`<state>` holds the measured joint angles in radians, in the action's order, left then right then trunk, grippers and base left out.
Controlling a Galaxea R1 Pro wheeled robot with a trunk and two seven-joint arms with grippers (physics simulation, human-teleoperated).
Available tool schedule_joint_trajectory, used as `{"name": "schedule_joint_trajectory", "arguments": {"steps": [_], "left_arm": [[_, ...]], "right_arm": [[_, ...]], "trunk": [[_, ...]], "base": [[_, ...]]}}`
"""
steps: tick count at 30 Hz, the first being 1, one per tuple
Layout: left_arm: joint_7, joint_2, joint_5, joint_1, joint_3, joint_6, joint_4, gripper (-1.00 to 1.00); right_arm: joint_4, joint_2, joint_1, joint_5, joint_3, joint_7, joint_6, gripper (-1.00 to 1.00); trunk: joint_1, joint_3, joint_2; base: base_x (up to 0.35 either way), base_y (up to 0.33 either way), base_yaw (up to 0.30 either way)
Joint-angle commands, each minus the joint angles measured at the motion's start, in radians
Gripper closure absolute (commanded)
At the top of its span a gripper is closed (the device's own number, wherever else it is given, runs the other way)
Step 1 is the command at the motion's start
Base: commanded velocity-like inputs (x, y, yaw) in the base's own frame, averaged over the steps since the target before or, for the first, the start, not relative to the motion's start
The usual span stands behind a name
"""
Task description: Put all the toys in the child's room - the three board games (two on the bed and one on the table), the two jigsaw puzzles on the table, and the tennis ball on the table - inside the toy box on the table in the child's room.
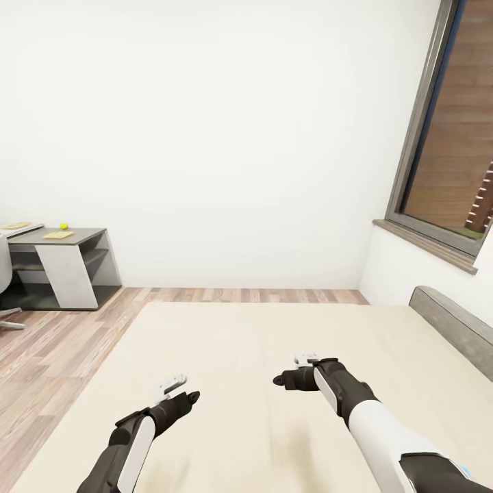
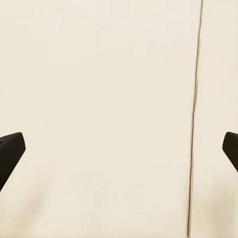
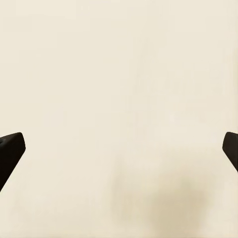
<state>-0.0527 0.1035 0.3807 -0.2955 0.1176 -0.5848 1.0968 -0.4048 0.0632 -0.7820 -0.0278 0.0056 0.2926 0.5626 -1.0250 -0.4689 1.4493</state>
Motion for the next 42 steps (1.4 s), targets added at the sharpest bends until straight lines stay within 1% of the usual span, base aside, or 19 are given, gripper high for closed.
{"name": "schedule_joint_trajectory", "arguments": {"steps": [1,42], "left_arm": [[-0.006,0.001,0.01,-0.001,0.002,-0.006,0.0,-1.0],[0.0,0.001,0.015,-0.001,0.002,-0.006,-0.006,-1.0]], "right_arm": [[-0.002,0.0,0.0,-0.003,0.001,0.003,0.005,-1.0],[-0.003,-0.001,-0.001,-0.001,0.001,0.005,0.007,-1.0]], "trunk": [[0.0,-0.001,0.001],[0.0,-0.001,0.001]], "base": [[0.0,-0.003,0.0],[0.0,0.0,0.0]]}}
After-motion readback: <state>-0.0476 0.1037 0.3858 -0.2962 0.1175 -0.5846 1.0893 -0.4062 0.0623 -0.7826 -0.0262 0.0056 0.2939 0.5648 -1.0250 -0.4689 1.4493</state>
